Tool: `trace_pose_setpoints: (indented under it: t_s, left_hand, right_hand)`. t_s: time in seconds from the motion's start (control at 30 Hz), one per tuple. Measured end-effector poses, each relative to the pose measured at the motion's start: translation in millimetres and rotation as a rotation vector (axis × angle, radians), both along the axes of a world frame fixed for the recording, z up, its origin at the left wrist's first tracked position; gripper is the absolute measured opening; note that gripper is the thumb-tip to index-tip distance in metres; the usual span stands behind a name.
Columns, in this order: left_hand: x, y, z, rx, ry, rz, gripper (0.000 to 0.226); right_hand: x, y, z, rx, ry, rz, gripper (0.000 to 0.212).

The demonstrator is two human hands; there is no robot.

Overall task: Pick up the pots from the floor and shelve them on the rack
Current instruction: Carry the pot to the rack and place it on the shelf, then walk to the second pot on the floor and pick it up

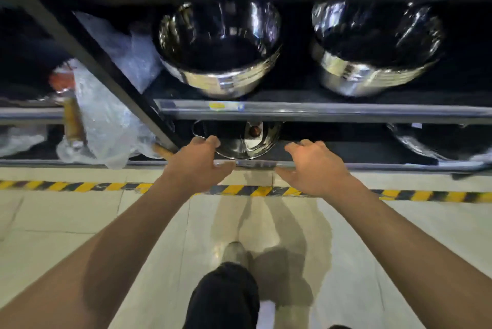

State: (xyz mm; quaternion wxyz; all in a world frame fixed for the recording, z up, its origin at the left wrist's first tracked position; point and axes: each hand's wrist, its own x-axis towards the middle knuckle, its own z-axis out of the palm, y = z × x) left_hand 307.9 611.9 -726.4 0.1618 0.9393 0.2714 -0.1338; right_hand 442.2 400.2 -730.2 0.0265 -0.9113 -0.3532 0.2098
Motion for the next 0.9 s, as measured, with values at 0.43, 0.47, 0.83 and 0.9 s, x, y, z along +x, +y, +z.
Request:
trace_pose_setpoints:
  t_s: [0.43, 0.47, 0.83, 0.9]
  left_hand:
    - [-20, -67, 431, 0.092, -0.064, -0.105, 0.065]
    - [-16, -67, 449, 0.098, -0.080, -0.121, 0.064]
    - [74, -106, 539, 0.124, -0.206, -0.456, 0.062]
    - [105, -142, 547, 0.132, -0.210, -0.586, 0.060]
  right_hand:
    - [-39, -89, 428, 0.071, -0.155, 0.015, 0.065]
    - [-39, -91, 446, 0.077, -0.179, 0.014, 0.063]
    - [-20, -155, 530, 0.142, -0.298, -0.260, 0.070]
    - [-20, -195, 536, 0.122, -0.327, -0.388, 0.072]
